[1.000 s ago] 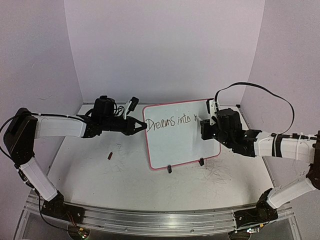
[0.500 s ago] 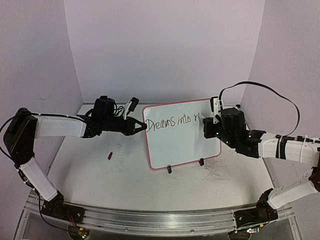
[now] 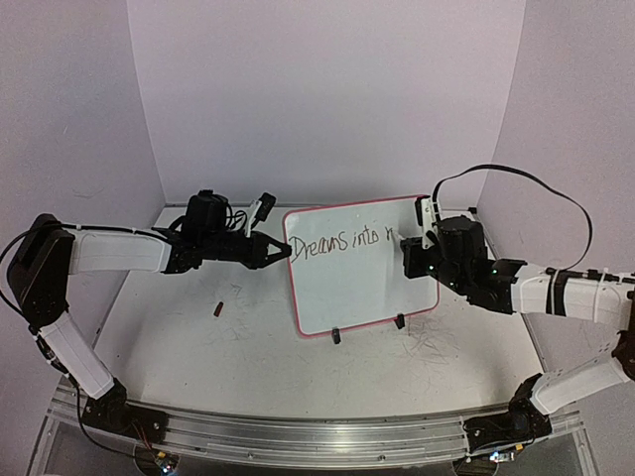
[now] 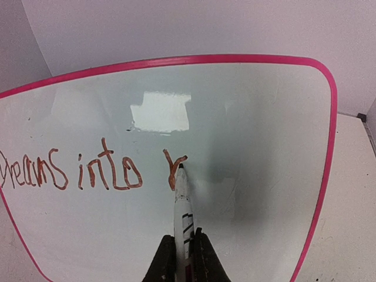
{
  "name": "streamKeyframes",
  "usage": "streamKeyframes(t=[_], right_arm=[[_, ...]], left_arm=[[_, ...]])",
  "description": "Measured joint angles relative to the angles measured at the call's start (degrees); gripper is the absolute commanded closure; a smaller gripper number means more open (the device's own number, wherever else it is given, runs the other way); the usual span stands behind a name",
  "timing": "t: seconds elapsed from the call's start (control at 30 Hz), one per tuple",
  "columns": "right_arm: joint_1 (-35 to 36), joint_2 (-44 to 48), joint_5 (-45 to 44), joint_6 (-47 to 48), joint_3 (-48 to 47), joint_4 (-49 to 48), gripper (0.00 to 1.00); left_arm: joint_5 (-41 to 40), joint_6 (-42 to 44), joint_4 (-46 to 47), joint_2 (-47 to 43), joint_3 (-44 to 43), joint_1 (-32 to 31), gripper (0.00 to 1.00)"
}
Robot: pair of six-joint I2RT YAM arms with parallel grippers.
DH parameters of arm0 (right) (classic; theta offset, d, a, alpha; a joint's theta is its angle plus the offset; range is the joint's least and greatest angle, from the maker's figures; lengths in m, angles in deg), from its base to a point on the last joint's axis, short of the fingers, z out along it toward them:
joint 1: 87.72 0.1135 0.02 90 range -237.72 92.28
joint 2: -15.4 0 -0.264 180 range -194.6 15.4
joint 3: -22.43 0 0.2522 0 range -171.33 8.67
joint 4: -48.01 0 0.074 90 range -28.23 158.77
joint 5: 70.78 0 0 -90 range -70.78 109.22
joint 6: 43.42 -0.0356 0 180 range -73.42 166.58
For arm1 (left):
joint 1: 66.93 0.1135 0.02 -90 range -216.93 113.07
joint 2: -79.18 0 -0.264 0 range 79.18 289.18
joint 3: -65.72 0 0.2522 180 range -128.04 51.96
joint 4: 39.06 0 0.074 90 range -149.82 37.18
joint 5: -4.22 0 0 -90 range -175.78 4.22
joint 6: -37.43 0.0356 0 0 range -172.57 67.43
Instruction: Write a sentence on the whiteboard
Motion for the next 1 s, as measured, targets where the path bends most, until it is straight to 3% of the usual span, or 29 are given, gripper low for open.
streamKeyframes(t=[1.0], right_arm=[[-1.2, -1.2, -2.7, -2.0, 0.0, -1.0, 1.0]], left_arm=[[0.0, 0.0, 0.0, 0.0, 0.0, -0.1, 1.0]])
